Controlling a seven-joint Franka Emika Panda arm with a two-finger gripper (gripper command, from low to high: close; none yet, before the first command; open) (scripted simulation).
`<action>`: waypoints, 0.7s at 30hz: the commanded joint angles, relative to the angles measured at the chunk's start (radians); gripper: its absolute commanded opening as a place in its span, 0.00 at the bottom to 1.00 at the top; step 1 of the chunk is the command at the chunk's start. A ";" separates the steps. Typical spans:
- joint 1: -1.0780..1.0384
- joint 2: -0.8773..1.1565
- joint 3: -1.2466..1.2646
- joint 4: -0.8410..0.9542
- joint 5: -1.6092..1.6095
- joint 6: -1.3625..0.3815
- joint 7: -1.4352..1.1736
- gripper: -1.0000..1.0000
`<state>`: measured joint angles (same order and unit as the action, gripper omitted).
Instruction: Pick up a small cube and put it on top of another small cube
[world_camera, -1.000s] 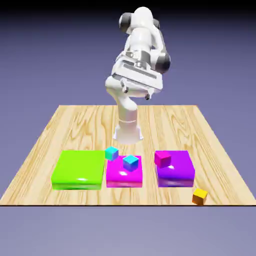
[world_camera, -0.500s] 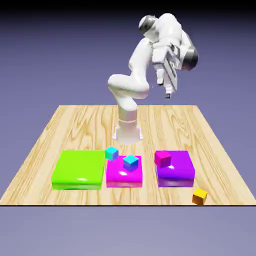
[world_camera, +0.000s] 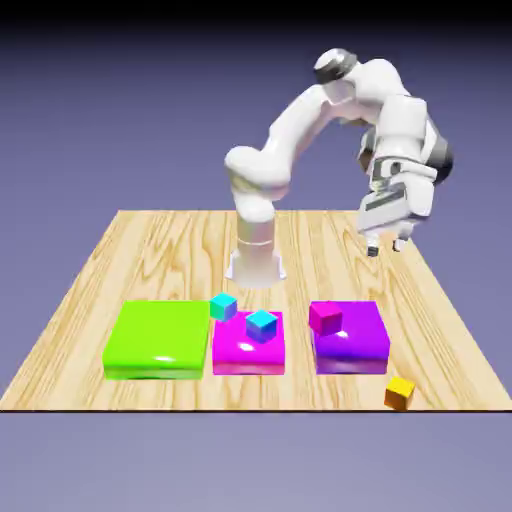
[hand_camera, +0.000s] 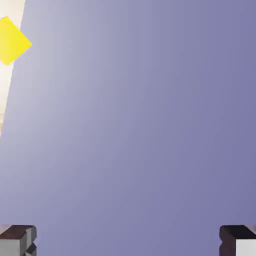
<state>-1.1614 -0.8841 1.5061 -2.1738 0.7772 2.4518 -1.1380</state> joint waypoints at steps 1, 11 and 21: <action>-0.027 -0.007 0.035 0.015 0.018 -0.014 -0.044 0.50; -0.299 -0.080 0.383 0.162 0.198 -0.149 -0.478 0.50; -0.509 -0.217 0.662 0.286 0.378 -0.129 -0.711 0.50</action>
<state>-1.6708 -1.1008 2.1679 -1.8882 1.1551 2.3225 -1.8491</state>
